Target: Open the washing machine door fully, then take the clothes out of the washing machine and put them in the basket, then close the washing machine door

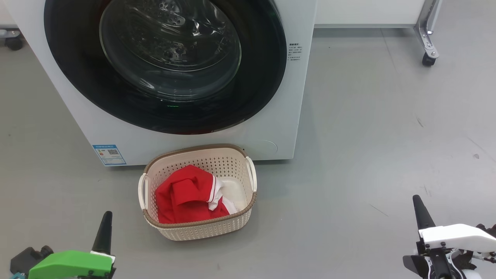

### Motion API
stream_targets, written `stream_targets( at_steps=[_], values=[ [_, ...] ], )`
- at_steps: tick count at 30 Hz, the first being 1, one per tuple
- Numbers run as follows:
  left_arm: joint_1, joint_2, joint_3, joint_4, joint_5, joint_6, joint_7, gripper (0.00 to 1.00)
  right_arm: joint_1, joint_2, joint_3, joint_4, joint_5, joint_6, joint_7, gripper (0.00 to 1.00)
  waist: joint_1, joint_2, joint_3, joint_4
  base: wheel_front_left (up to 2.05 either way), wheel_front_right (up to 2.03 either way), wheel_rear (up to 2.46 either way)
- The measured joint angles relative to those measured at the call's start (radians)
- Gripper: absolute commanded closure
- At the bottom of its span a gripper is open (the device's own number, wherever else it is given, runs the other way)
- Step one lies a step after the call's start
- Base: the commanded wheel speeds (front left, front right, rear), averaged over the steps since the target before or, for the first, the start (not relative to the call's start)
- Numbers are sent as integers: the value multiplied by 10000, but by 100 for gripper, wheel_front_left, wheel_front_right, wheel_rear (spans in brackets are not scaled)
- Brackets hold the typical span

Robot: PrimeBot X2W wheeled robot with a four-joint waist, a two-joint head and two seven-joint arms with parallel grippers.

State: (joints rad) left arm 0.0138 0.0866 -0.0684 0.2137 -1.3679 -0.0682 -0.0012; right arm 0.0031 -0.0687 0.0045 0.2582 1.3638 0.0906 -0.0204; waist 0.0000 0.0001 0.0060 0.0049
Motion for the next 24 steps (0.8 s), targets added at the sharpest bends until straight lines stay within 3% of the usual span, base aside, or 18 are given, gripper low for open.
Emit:
stream_targets(
  at_steps=[24],
  values=[
    [-569,0,650,401,-2970,-441,441,100,-543,-171,-587,77,3009,226,669,100,0,0,-27,-51,0,0,0]
  ],
)
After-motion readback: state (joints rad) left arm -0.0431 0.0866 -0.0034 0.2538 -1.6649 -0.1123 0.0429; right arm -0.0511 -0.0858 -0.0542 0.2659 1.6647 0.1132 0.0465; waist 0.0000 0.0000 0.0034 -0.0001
